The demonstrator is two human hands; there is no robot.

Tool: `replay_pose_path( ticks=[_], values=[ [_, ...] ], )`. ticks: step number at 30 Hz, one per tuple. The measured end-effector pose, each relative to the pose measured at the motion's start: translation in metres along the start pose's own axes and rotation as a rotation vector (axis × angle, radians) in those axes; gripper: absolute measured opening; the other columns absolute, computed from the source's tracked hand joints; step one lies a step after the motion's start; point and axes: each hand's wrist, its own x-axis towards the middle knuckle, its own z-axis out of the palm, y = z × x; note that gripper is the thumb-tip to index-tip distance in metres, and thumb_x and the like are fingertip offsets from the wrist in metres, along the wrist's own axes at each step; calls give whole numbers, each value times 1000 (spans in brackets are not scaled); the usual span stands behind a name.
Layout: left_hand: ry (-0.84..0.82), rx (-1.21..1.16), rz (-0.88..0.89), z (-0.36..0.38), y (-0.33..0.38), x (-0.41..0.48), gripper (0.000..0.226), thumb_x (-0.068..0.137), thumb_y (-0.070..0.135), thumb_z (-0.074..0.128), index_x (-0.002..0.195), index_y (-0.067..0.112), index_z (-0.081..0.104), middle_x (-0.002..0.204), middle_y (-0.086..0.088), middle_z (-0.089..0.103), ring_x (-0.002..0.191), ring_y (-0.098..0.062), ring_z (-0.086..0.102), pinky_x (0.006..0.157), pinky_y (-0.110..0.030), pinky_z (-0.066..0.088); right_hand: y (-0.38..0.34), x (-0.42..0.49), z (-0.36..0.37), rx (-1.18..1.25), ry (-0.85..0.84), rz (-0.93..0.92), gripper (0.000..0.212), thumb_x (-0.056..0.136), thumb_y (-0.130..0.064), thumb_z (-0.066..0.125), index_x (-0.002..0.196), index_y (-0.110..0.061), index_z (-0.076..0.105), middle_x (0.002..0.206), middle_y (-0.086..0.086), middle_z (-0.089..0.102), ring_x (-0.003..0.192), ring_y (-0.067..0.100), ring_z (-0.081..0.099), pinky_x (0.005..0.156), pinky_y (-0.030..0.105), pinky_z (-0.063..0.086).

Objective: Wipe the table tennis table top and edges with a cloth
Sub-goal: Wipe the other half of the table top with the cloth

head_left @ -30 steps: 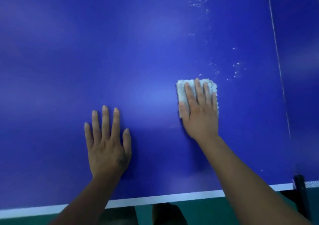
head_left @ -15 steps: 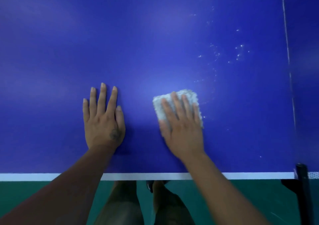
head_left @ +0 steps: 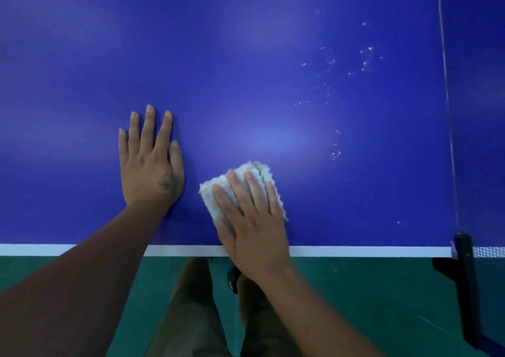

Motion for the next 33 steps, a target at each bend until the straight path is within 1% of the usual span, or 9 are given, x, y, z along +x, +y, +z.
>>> replay_pose_path(
  ticks=[3, 8, 11, 14, 17, 25, 28, 31, 33],
  values=[
    [-35, 7, -67, 1, 11, -2, 63, 113, 40, 25, 171, 19, 25, 180, -7, 15, 167, -32, 5, 135, -53, 3, 47, -24, -13, -36, -18, 22, 60, 114, -49, 35, 170, -29, 27, 180, 1, 12, 167, 30, 9, 130, 62, 20],
    [-41, 24, -183, 16, 66, -13, 71, 113, 47, 27, 172, 10, 16, 180, -16, 4, 167, -38, -1, 134, -56, -1, 157, -19, -50, -101, -10, 183, 60, 112, -46, 33, 169, -27, 32, 178, 3, 21, 166, 29, 13, 132, 59, 17],
    [-16, 31, -267, 26, 96, -14, 72, 114, 49, 28, 172, 11, 12, 180, -17, 1, 167, -37, -3, 134, -57, 0, 188, -29, -57, -131, -40, 62, 59, 114, -45, 31, 170, -25, 29, 179, 2, 17, 166, 29, 11, 132, 60, 17],
    [2, 42, -279, 34, 99, -14, 74, 113, 54, 25, 173, 12, 11, 180, -15, 1, 167, -36, -3, 134, -57, 1, 194, -72, -55, -129, -81, -94, 59, 114, -42, 35, 170, -25, 29, 179, 3, 20, 165, 33, 17, 131, 62, 19],
    [20, 49, -280, 37, 97, -14, 74, 113, 54, 27, 173, 13, 12, 180, -15, 2, 167, -36, -2, 134, -58, 2, 185, -97, -55, -99, -99, -88, 59, 114, -45, 37, 169, -27, 30, 178, 2, 23, 164, 33, 20, 127, 65, 25],
    [31, 61, -294, 38, 99, -10, 74, 110, 53, 31, 172, 15, 18, 180, -14, 7, 167, -35, 2, 134, -57, 5, 153, -21, -38, -92, -58, -262, 63, 111, -47, 44, 170, -30, 28, 179, 2, 19, 165, 31, 19, 131, 60, 20],
    [26, 67, -302, 35, 101, -10, 74, 110, 53, 30, 172, 16, 18, 180, -14, 7, 167, -35, 2, 134, -57, 5, 181, -2, -48, -84, -20, -118, 59, 112, -43, 41, 168, -27, 33, 177, 4, 24, 165, 31, 19, 131, 60, 19],
    [17, 64, -300, 34, 102, -10, 73, 110, 54, 28, 173, 17, 18, 180, -13, 7, 167, -34, 2, 134, -56, 4, 194, 6, -57, -95, -34, 112, 60, 115, -47, 30, 170, -25, 27, 179, 5, 17, 166, 31, 11, 132, 60, 14],
    [20, 68, -301, 34, 102, -10, 73, 110, 53, 28, 172, 17, 18, 180, -13, 8, 167, -35, 2, 134, -56, 3, 170, 9, -54, -80, -34, 254, 61, 115, -49, 26, 172, -27, 21, 180, 5, 10, 167, 31, 3, 133, 59, 7]
  ],
)
